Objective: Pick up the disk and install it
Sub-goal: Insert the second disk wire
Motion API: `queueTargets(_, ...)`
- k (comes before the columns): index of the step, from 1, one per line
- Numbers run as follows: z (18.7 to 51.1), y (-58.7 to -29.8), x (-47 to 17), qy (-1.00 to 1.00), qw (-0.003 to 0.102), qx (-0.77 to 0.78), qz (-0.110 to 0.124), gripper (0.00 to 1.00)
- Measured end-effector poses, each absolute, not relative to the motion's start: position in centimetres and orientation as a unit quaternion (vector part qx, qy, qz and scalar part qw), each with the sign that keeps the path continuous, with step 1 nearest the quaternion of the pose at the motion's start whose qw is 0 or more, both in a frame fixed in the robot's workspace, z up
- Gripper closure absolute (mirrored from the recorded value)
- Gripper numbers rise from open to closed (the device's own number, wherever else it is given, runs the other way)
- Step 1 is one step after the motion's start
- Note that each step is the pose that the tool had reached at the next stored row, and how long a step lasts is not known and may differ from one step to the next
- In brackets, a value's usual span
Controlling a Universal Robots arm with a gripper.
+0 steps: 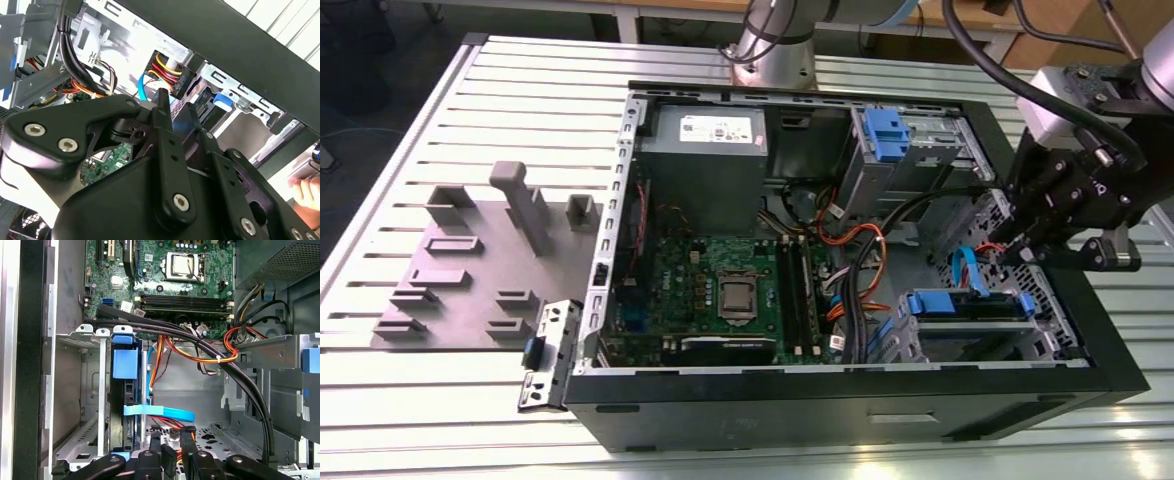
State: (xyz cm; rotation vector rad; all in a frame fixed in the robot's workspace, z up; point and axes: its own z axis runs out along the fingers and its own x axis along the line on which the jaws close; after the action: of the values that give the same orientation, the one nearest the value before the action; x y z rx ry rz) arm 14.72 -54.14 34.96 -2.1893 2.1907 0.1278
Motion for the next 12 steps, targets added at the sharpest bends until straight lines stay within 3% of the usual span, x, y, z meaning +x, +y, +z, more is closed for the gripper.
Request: queueTargets(12,34.4,-54.1,15.9,0.707,0.02,-0.706,0.04,0.69)
